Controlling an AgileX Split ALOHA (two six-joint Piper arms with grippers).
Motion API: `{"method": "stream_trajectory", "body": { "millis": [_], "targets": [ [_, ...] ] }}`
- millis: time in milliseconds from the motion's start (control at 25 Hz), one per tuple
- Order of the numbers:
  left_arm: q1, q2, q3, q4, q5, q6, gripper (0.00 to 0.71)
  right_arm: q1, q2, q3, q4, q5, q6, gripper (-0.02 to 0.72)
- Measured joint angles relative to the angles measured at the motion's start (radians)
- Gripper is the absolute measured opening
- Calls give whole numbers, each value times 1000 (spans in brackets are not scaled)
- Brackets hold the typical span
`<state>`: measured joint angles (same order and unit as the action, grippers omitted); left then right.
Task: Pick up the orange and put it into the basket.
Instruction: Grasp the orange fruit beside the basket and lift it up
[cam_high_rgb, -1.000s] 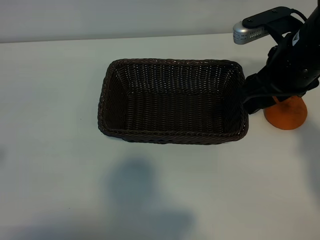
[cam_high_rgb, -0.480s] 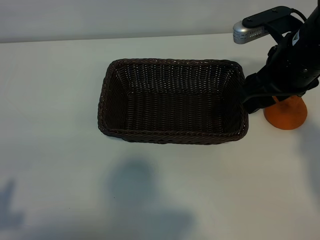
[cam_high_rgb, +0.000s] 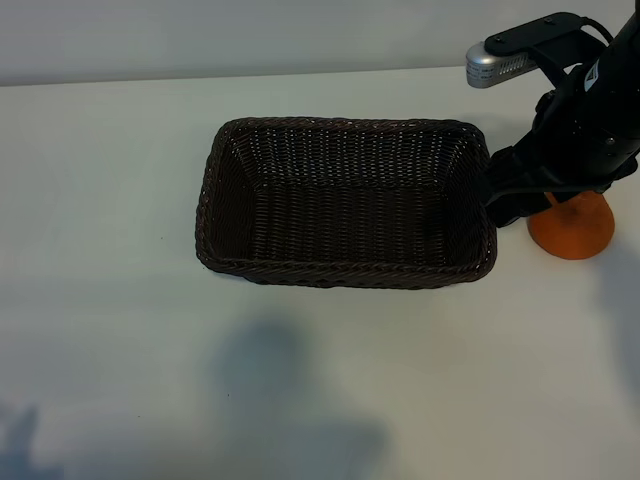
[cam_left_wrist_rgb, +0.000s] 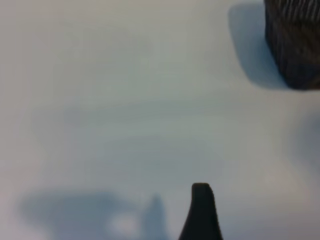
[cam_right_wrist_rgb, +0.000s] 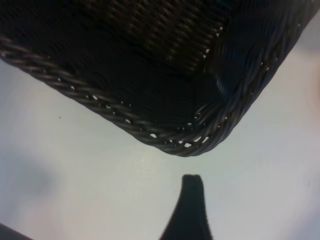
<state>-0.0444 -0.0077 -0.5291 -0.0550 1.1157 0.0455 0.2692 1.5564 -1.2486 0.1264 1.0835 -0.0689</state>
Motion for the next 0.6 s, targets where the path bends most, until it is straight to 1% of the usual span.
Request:
{"method": "stream_trajectory", "body": {
  "millis": [160,240,360,440,480,600],
  "targets": [
    [0,-1,29,8,-12,-3,570,0,0,0,-2,-2,1,595],
    [0,-1,29,21,-18,-15,567,0,0,0,-19,-13,15,595],
    [0,-1,29,27,-21,-22,565,0,0,0,-72,-54,69,595],
    [0,-1,29,27,-21,-24,565,-2,4,0,-115,-89,121,595],
    [0,-1,29,27,-21,-24,565,-9,6,0,-126,-101,143,595],
    [0,-1,29,28,-21,-25,565,-51,39,0,-173,-135,177,595]
  ]
}}
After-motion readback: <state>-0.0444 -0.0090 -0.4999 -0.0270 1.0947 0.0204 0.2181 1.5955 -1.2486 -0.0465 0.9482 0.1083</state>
